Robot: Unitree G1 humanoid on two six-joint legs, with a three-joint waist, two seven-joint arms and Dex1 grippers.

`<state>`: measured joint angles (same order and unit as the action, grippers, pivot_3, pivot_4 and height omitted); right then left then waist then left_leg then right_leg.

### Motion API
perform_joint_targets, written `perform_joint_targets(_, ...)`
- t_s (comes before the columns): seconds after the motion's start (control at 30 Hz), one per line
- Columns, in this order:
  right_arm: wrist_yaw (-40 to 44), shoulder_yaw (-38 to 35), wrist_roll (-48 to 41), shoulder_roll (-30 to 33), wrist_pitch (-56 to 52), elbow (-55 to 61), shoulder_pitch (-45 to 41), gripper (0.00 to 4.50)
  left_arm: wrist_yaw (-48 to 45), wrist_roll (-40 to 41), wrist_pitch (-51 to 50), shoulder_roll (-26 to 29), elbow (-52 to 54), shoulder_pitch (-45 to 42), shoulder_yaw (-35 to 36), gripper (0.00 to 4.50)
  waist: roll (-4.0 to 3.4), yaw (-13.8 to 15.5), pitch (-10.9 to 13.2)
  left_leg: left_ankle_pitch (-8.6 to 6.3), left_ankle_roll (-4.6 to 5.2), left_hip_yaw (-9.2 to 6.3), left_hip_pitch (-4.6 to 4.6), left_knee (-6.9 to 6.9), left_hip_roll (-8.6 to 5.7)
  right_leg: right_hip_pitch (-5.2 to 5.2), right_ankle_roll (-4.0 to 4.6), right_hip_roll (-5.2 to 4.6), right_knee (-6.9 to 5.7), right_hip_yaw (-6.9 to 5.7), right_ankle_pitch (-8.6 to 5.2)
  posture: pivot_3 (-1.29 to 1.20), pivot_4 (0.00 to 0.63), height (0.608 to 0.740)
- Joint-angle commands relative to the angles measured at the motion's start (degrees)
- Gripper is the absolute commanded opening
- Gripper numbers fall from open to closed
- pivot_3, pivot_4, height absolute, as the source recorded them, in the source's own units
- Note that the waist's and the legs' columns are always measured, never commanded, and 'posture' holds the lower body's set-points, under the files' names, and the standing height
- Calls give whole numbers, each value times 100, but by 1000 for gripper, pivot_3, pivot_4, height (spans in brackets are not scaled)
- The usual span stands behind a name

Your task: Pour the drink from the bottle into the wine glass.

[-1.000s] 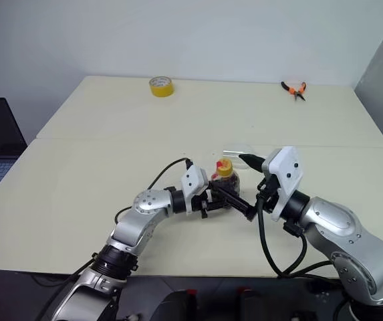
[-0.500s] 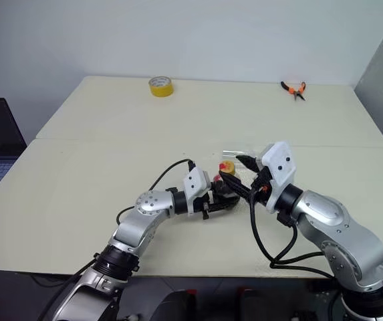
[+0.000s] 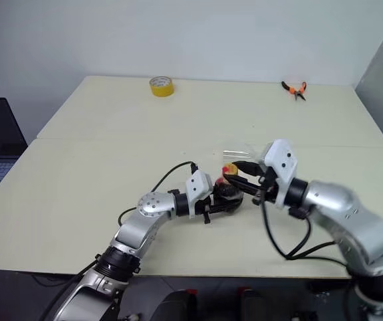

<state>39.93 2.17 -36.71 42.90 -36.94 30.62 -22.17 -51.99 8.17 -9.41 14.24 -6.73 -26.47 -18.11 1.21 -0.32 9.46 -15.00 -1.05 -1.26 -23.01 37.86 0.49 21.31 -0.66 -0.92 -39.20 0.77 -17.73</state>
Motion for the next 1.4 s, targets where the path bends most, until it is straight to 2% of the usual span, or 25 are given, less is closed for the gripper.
perform_joint_targets(0.03, 1263, 187, 674, 593, 774, -1107, -420, 1225, -250, 322, -1, 32, 509, -19, 93, 1406, 0, -7, 2, 0, 0, -1, 0, 0, 7, -1, 1, 4, 5, 0, 0, 0, 150, 740)
perform_joint_targets(0.17, 2201, 611, 1059, 783, 1391, -2212, -1138, 1225, -269, 336, -71, 26, 587, -13, 102, 1199, -5, -34, 11, -1, 1, 0, 0, -3, 14, 2, 3, 11, 5, 3, 1, 0, 150, 740)
perform_joint_targets(0.23, 2342, 646, 1071, 762, 1474, -2344, -1253, 1225, -233, 324, -82, 16, 599, -2, 115, 1119, -5, -16, 12, -1, 1, -3, -1, -1, 15, 2, 3, 10, 4, 1, 2, 0, 150, 740)
perform_joint_targets(0.33, 2216, 427, 644, 719, 1005, -1994, -1166, 1225, -146, 303, -109, -11, 605, 23, 145, 1050, -5, 14, 13, 0, 0, -3, -5, 0, 11, 2, 3, 2, 7, 0, 2, 0, 150, 740)
perform_joint_targets(0.5, 1899, 31, 289, 733, 480, -1240, -676, 3013, -92, 269, -98, -47, 555, 5, 165, 1025, -4, 30, 14, 0, 0, -5, -17, 6, 6, 4, 1, -10, 11, -6, 3, 0, 150, 740)
perform_joint_targets(0.57, 1338, -529, -219, 636, 19, -475, -173, 3670, -49, 240, -63, -76, 463, -46, 195, 1025, -6, 50, 15, 0, 0, -5, -16, 7, 5, 4, 1, -10, 9, -6, 3, 0, 150, 740)
perform_joint_targets(0.6, 806, -867, -471, 449, -198, 60, 118, 4010, -22, 219, -35, -96, 401, -76, 215, 1025, -6, 58, 15, 0, 0, -10, -18, 6, 5, 4, 1, -10, 9, -11, 3, 0, 150, 740)
perform_joint_targets(0.67, -192, -1257, -867, 56, -583, 894, 489, 4047, 20, 170, 25, -120, 308, -117, 235, 1024, -7, 60, 15, 0, -1, -18, -31, 7, 8, 11, 1, -7, 9, -18, 3, 0, 150, 740)
perform_joint_targets(0.73, -971, -1320, -922, -308, -804, 1389, 630, 4047, 51, 150, 64, -135, 242, -141, 239, 1024, -7, 18, 15, 1, -2, -18, -35, 9, 8, 14, 0, -7, 7, -17, 4, 0, 150, 740)
perform_joint_targets(0.83, -2023, -1038, -861, -888, -1093, 1923, 663, 4047, 59, 124, 131, -149, 136, -184, 222, 1024, -8, 19, 15, 1, -2, -14, -26, 11, 6, 8, -8, -7, 7, -13, 8, 0, 150, 740)
perform_joint_targets(0.93, -2692, -579, -633, -1318, -1346, 2076, 555, 4047, 29, 111, 191, -157, 43, -233, 201, 1006, -8, 12, 15, 1, -2, -14, -24, 7, 7, 10, -9, -2, 5, -11, 8, 0, 150, 740)
perform_joint_targets(1.03, -2913, -297, -154, -1356, -1318, 1877, 483, 4047, 0, 85, 265, -173, -75, -307, 187, 1006, -9, 16, 15, 1, -2, -12, -27, 8, 5, 12, -8, -2, 8, -9, 8, 0, 150, 740)
perform_joint_targets(1.4, -2833, -293, 191, -1394, -1244, 1521, 395, 4047, 49, 60, 369, -202, -170, -312, 186, 1004, -9, 18, 15, 1, -1, -13, -30, 9, 0, 13, -9, -5, 11, -10, 8, 0, 150, 740)
